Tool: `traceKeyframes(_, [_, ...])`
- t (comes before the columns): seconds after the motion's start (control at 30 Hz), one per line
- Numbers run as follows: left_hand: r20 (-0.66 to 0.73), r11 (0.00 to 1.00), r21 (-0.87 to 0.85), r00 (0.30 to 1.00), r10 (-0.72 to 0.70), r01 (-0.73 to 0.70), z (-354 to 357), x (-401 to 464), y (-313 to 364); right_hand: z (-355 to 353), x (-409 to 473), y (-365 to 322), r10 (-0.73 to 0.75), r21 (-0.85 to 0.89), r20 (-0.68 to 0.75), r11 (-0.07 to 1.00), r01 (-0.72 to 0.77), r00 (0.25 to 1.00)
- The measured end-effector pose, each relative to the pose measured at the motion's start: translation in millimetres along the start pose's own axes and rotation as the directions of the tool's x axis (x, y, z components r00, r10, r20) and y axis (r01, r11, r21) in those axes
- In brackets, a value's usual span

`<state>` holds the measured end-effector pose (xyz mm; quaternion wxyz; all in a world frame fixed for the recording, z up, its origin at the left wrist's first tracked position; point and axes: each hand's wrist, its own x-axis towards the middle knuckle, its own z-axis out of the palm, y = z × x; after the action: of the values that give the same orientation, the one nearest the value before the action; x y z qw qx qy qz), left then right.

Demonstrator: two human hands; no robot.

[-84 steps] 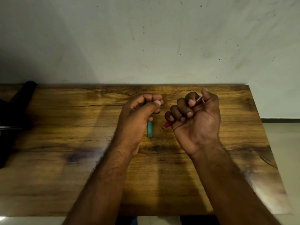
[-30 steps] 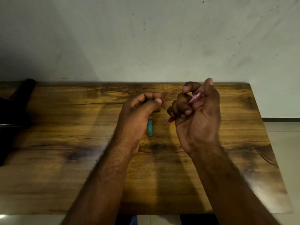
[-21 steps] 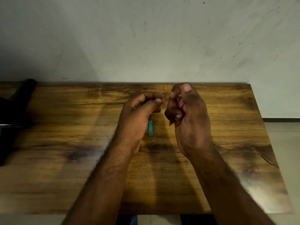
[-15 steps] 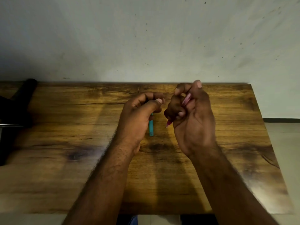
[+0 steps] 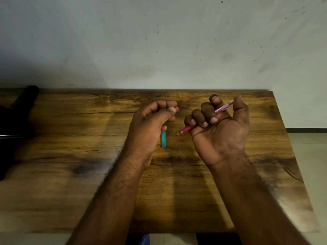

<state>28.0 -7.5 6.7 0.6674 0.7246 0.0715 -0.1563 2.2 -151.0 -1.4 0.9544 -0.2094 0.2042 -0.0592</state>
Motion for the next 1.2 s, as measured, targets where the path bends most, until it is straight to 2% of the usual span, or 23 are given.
traceKeyframes(0.5, [0.003,1.0,0.004,1.0,-0.004,0.004,-1.2,-0.2,-0.5,-2.7,1.1,0.9,0.027,0.047,-0.024,0.999,-0.026,0.999])
traceKeyframes(1.2, [0.008,1.0,0.0,1.0,-0.006,0.006,-0.4,-0.8,0.4,3.0,-1.7,4.1,0.012,-0.093,-0.005,0.996,-0.012,1.0])
